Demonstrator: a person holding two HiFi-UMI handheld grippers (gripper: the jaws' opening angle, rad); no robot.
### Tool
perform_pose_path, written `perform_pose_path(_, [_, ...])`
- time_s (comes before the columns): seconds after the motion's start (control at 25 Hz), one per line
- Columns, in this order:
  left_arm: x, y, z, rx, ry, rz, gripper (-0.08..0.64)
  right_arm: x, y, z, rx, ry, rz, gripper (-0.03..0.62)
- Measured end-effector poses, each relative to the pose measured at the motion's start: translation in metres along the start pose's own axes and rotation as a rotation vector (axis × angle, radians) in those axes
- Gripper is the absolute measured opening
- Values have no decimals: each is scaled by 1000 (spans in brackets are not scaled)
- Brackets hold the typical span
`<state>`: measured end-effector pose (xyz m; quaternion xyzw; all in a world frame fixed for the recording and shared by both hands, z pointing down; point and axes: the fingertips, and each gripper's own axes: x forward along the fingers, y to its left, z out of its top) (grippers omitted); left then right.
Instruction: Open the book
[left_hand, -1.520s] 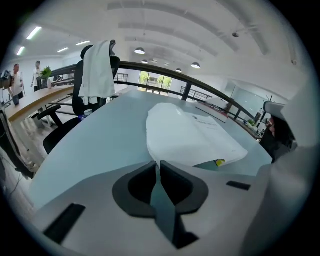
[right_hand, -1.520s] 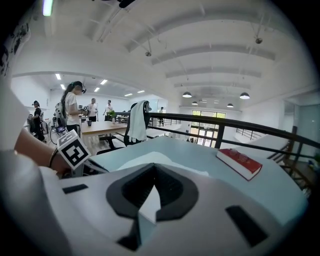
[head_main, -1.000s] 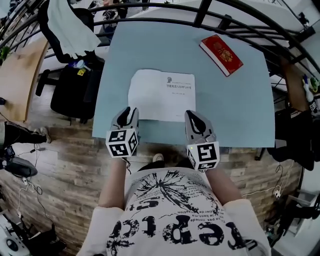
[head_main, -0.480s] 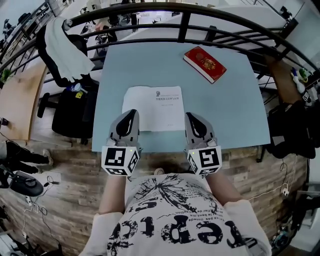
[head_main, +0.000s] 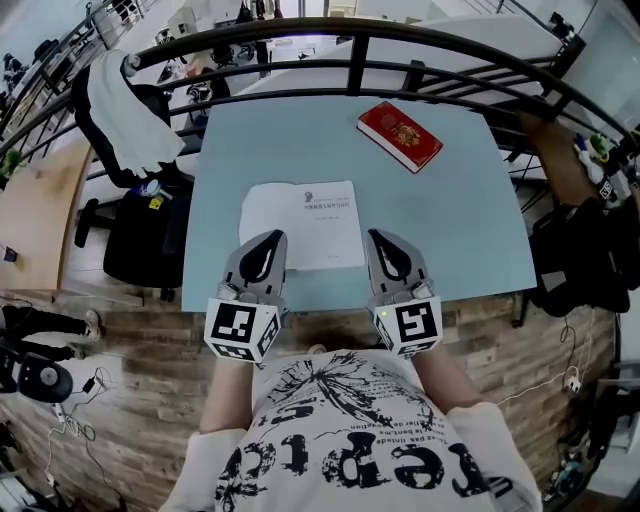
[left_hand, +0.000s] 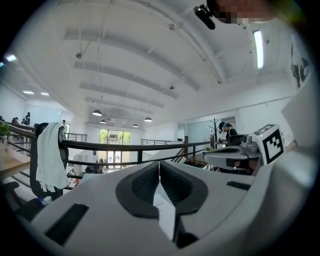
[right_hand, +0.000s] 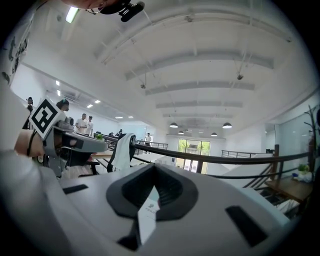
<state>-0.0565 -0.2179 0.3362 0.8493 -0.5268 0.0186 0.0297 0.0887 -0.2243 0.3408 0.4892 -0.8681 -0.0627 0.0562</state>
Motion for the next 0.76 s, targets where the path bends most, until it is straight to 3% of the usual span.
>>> perform_pose_path(0.16, [-3,0,7,-26,-13,2,23,0,3,1,-2,3,13,9])
perform_pose_path(0.44, [-2,5,0,-3,12,9,23,5,11,5,-52,-1,38,9])
perform_pose_path(0.76, [-1,7,1,21,7,22,23,6,13,3,-41,9,45,9])
